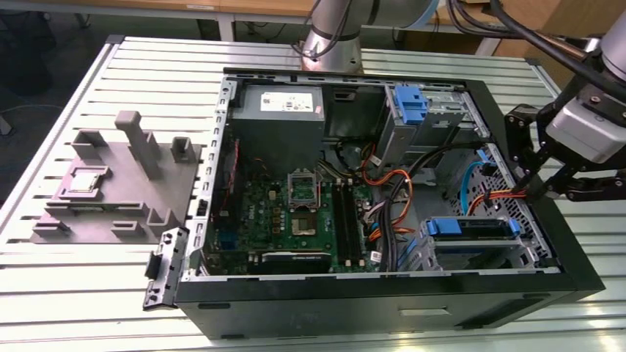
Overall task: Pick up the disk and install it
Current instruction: 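Insert the first disk wire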
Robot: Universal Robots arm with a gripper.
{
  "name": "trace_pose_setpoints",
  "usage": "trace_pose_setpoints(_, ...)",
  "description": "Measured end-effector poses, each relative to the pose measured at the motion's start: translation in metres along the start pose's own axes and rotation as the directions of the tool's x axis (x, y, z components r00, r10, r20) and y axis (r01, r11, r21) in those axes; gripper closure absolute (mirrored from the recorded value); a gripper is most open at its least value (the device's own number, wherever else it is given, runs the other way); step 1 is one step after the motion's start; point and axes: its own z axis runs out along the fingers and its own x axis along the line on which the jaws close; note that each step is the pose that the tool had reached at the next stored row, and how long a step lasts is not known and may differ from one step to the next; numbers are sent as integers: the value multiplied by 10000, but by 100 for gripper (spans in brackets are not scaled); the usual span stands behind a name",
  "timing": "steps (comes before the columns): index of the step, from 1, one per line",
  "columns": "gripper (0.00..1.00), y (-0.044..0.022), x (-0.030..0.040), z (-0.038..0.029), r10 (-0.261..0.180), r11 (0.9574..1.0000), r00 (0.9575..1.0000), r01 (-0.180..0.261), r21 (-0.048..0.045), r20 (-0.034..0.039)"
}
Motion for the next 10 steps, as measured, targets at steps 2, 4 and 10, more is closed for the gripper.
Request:
trace_pose_setpoints(2,74,-31,15,3,-2,10000,10000,2,-2,-1)
trace_pose_setpoints(4,74,-49,18,6,-21,10000,10000,21,-1,1)
trace_pose_setpoints(10,74,-48,17,16,-870,9962,9962,870,30,84)
